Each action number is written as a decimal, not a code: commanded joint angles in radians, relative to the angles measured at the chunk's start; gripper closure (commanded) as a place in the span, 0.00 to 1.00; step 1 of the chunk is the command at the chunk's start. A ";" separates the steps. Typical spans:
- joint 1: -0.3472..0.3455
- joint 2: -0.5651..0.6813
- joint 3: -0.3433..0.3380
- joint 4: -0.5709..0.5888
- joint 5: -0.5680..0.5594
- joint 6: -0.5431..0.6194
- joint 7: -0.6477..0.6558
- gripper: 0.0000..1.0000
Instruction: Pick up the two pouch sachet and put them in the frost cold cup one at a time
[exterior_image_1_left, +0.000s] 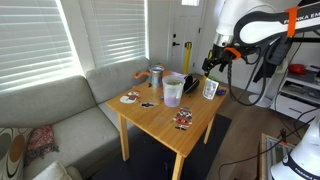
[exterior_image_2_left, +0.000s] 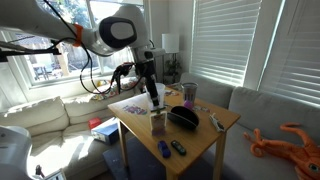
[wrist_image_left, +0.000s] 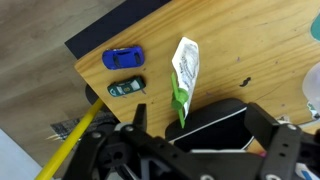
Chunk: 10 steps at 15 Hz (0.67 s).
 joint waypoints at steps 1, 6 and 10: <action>-0.005 0.031 -0.032 -0.027 -0.003 0.058 -0.031 0.00; -0.002 0.065 -0.062 -0.045 0.025 0.164 -0.036 0.26; 0.001 0.085 -0.066 -0.040 0.040 0.156 -0.036 0.55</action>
